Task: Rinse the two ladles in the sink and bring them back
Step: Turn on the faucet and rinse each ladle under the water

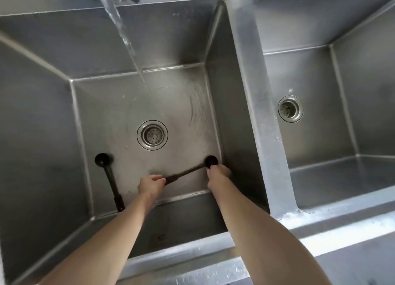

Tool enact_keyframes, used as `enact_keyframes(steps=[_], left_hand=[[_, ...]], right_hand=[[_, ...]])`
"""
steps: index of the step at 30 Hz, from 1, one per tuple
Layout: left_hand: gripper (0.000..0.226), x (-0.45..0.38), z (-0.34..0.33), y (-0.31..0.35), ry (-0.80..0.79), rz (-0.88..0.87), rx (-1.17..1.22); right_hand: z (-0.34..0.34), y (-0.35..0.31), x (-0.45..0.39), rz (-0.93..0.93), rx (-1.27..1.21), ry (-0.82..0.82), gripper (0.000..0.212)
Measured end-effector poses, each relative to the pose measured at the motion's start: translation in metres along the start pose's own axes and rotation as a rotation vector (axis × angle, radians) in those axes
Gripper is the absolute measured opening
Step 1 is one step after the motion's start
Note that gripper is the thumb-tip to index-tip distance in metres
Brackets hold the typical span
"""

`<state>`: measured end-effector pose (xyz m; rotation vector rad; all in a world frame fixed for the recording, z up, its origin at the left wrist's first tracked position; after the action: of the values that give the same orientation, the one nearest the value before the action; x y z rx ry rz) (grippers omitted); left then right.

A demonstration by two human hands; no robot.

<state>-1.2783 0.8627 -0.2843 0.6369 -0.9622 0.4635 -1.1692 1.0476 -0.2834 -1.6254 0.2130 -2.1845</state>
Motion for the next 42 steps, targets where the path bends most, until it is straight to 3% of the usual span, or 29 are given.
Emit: enact_keyframes(steps=[4, 8, 13, 17, 27, 31, 35, 42], left_hand=[[0.031, 0.005, -0.007, -0.004, 0.045, 0.049, 0.061], [0.035, 0.011, -0.006, 0.0, -0.004, 0.049, 0.034], [0.037, 0.028, 0.021, 0.013, -0.058, -0.098, -0.131], [0.04, 0.026, 0.06, 0.016, -0.026, -0.165, -0.127], [0.037, -0.007, 0.144, 0.001, 0.192, -0.029, 0.078], [0.05, -0.018, 0.15, -0.02, 0.183, 0.079, 0.181], [0.049, -0.031, 0.147, -0.031, 0.216, 0.063, 0.183], [0.014, -0.052, 0.139, -0.037, 0.229, 0.043, 0.197]], right_hand=[[0.0, 0.001, -0.003, -0.013, -0.009, 0.076, 0.043], [0.003, -0.002, 0.002, -0.011, 0.07, 0.038, 0.043], [0.012, -0.007, 0.022, 0.056, 0.305, 0.001, 0.033], [0.002, -0.013, 0.056, 0.293, 0.581, -0.054, 0.042], [-0.097, 0.011, 0.118, 0.68, 0.994, -0.374, 0.051], [-0.134, 0.044, 0.126, 0.659, 1.037, -0.476, 0.052], [-0.167, 0.086, 0.126, 0.58, 1.032, -0.581, 0.047], [-0.21, 0.147, 0.11, 0.492, 1.026, -0.604, 0.04]])
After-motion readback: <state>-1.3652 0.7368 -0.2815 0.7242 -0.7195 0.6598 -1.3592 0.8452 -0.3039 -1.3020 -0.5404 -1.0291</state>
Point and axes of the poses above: each hand's wrist, its own x-axis away from the middle knuckle, its own z-axis out of the back of the hand, y = z × x, the point moved 2 cm from there along -x, towards the middle knuckle, and after that the axes turned 2 degrees about -x, right-handed, at the moved point
